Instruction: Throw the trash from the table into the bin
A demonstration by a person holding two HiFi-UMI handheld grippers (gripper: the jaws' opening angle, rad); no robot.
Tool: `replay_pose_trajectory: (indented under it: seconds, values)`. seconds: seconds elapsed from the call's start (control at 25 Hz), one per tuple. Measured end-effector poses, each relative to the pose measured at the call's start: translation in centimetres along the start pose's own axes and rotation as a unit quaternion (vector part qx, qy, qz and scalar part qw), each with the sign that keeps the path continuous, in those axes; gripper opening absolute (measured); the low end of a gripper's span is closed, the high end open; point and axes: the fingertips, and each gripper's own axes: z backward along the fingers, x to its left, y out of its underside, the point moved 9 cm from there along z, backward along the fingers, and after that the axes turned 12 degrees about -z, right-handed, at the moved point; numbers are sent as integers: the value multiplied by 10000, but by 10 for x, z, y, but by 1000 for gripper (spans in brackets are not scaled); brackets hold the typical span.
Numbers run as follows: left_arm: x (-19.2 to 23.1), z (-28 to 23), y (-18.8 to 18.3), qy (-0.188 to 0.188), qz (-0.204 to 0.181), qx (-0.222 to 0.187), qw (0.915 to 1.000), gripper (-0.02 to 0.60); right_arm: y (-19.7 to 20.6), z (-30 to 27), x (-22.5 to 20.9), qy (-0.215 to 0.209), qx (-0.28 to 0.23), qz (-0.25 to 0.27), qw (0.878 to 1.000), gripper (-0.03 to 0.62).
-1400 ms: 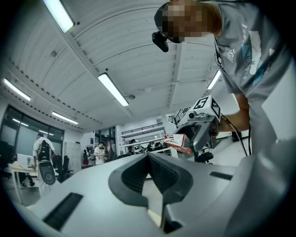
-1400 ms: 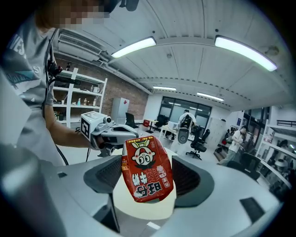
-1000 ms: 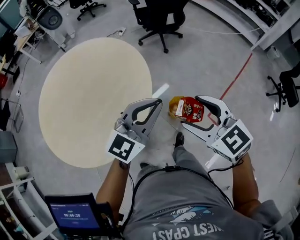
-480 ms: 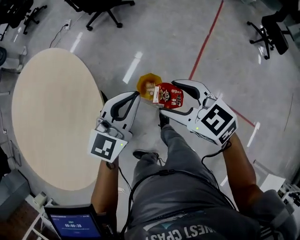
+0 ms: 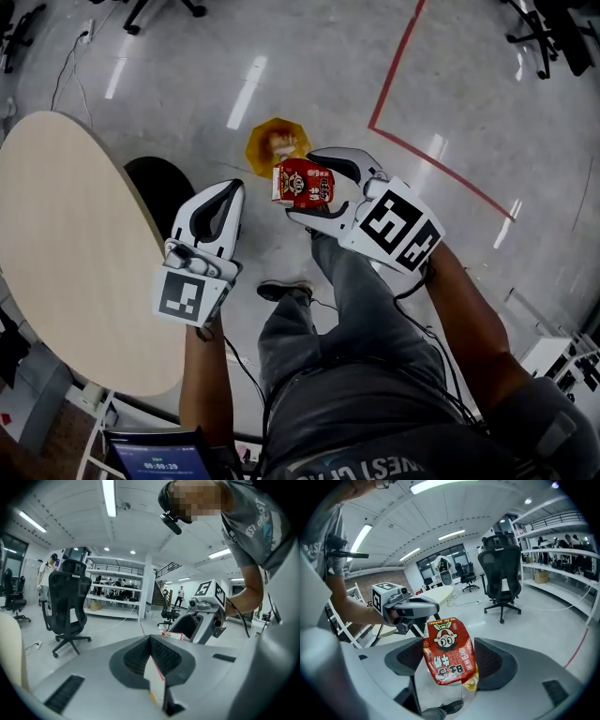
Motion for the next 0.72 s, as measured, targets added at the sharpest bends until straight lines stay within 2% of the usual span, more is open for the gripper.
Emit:
replay_pose_trajectory:
  seconds: [0.36,0.72]
  values:
    - [-6,-26,93,18,151,351,9993,43,83,-77,-56,-29,359,-280,9990,350]
    - [14,-62,157,117,408,670,9968,43,120,-153,-119,-140,614,-668,9958,350]
